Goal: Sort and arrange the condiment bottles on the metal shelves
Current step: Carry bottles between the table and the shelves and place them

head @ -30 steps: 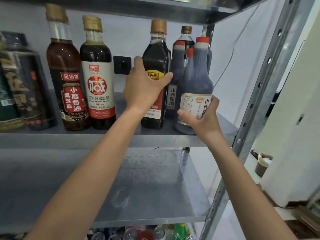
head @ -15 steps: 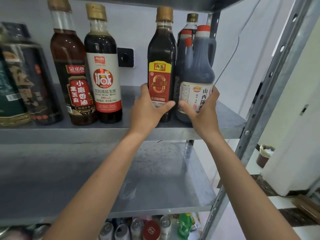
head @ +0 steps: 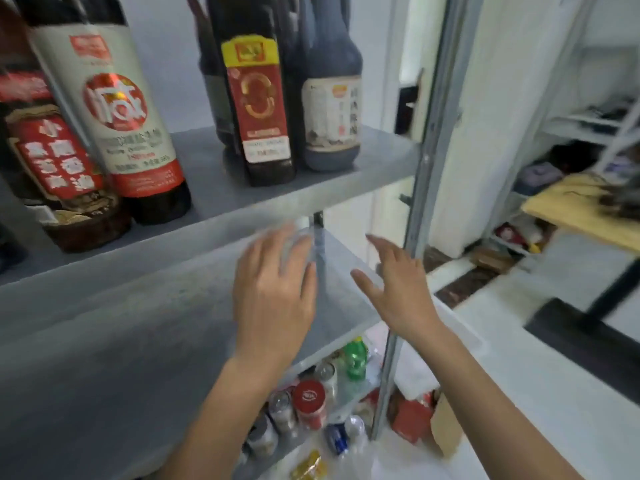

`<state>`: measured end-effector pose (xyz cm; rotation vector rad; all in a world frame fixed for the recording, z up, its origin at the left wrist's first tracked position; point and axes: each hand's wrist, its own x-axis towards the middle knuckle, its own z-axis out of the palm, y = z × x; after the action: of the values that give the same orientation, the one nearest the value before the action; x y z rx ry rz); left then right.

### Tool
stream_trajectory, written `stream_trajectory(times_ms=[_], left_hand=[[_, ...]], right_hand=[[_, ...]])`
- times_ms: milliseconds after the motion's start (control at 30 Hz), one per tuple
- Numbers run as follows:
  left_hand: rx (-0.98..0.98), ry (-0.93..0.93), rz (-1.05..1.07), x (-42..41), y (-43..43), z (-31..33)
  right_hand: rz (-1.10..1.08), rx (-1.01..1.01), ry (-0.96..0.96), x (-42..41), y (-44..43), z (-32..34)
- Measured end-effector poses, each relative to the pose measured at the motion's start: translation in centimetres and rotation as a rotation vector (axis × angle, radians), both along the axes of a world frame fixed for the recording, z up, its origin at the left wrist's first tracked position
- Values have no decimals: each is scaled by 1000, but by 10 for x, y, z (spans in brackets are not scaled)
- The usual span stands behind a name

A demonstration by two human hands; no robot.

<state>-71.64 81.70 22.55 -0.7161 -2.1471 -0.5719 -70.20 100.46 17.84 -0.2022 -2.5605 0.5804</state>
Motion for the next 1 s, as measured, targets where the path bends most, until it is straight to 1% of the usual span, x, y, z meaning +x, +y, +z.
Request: stream_trajectory(times_ms=[67,133,167,267,333,433,500,567,733,800,867,1000], left_hand=[[4,-135,-182,16,-3,-33],[-72,-257,-274,30,-9,-64],[-151,-299,-299,36,-12,-79],[-443,-425,-395,55,-14,-115],[-643,-458,-473,73,-9,-131],[-850,-425,-644,114,11,-150],[-921,-375,-783,147,21,-160],[-961,-299,-951,190,31,-171],[-1036,-144,-1318,300,41,-171],[-1036,-93,-1419,340,43,-174],[-1063,-89,-1510,380,43,-172],[-1109,37,-1664,460,34,-173]], right_hand=[[-137,-97,-187,39,-11,-37],[-276,-200,-324,82,-27,-68],[-346,-235,-368,103,-36,-79],[-537,-260,-455,166,-61,-103],[-659,-320,-520,209,-77,-114],[-859,-375,-594,277,-102,-126],[-983,-413,-615,318,-117,-131],[-1137,-474,-610,364,-137,-134],[-1511,-609,-538,469,-188,-132],[-1632,-647,-510,505,-209,-129],[-1734,-671,-495,538,-229,-128],[-1886,-773,-453,598,-267,-130]])
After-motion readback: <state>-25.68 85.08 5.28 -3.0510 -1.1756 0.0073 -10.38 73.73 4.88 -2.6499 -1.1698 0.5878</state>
